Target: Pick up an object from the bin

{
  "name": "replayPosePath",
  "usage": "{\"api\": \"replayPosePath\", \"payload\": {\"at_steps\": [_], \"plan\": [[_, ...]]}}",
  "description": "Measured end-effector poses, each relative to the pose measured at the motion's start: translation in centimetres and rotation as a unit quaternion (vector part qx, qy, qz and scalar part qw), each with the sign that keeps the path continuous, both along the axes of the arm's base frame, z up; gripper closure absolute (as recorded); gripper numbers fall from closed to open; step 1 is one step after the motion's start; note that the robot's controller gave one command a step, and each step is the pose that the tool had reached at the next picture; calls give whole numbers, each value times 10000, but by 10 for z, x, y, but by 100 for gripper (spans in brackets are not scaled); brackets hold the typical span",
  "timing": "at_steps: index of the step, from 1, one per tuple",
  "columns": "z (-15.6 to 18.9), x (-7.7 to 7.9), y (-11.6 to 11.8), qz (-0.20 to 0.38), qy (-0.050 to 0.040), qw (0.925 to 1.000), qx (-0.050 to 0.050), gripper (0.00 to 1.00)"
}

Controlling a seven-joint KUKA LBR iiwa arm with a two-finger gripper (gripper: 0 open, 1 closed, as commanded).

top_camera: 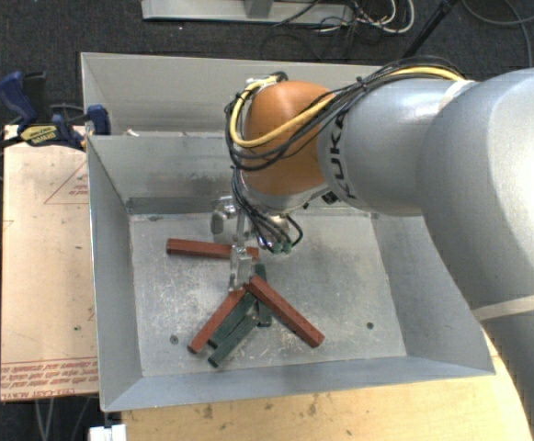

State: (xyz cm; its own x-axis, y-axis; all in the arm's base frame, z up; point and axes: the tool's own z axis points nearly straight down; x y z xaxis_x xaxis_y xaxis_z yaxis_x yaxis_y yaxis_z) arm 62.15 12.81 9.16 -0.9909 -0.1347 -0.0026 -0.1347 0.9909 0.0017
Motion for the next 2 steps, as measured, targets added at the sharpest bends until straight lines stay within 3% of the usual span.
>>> {"api": "replayPosePath", "payload": {"at_steps": [1,2], "plan": [[-20,-5,-4,147,-8,9999,7,100],[-20,-5,-4,147,-8,9999,7,100]]}}
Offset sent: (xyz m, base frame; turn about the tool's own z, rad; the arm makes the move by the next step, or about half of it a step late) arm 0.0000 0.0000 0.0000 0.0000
